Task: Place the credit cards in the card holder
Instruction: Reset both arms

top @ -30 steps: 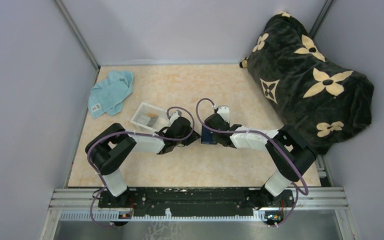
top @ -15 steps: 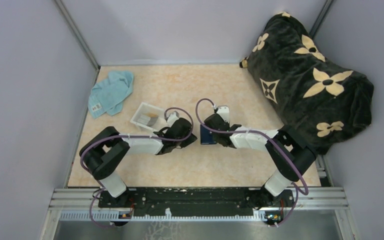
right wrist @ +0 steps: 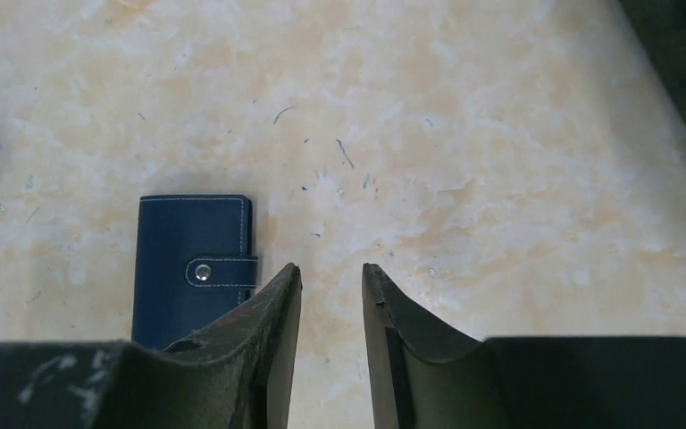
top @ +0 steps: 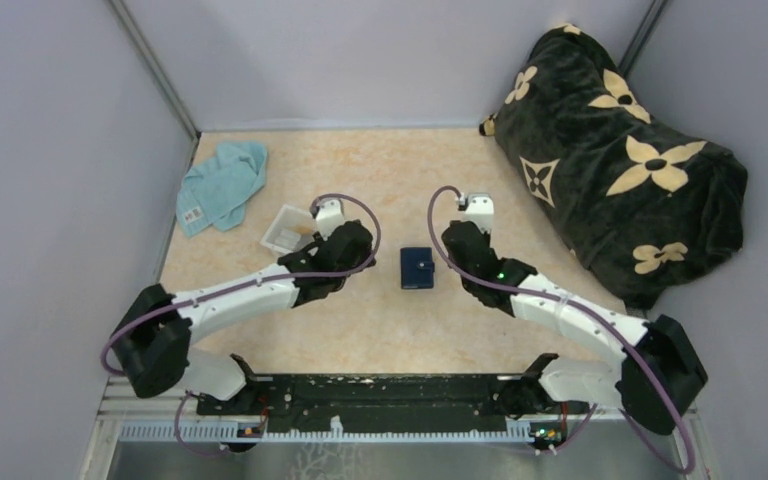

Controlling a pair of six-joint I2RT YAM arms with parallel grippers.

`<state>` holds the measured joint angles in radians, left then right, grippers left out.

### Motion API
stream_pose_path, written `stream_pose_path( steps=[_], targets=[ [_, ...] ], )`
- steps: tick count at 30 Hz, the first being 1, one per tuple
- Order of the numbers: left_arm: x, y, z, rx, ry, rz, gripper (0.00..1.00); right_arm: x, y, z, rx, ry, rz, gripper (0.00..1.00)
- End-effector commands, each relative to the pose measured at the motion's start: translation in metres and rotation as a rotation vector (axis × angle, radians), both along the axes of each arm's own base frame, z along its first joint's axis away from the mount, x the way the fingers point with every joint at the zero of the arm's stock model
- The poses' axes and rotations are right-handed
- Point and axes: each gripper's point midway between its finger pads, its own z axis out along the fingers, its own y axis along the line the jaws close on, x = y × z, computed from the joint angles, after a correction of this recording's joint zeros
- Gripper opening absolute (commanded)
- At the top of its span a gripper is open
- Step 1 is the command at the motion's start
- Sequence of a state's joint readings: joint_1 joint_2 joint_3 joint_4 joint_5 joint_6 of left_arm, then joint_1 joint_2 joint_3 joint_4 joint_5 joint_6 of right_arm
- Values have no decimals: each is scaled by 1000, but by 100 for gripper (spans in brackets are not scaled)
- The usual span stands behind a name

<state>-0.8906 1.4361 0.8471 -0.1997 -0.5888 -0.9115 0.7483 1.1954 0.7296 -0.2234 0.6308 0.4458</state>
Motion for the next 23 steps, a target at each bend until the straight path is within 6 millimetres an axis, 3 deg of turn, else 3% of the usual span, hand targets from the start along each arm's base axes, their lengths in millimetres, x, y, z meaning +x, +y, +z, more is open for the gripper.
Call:
stream_pose_path(
  steps=[1, 5, 7, 15, 18, 21, 23],
  targets=[
    [14, 14, 64, 110, -189, -60, 67, -3, -21, 33, 7, -124, -27, 33],
    [13, 31, 99, 123, -305, -52, 87, -15, -31, 50, 65, -169, -23, 60],
    [12, 42, 109, 123, -348, -28, 99, -19, -34, 57, 86, -192, -27, 64],
    [5, 66, 119, 106, -397, 35, 99, -21, -50, 52, 93, -200, -138, 75],
    [5, 76, 115, 115, -405, 88, 99, -18, -56, 53, 76, -206, -191, 75],
    [4, 81, 111, 119, -419, 102, 99, -16, -58, 51, 48, -206, -195, 70],
    [4, 80, 108, 113, -417, 94, 99, -15, -60, 48, 49, -209, -218, 74]
  ],
)
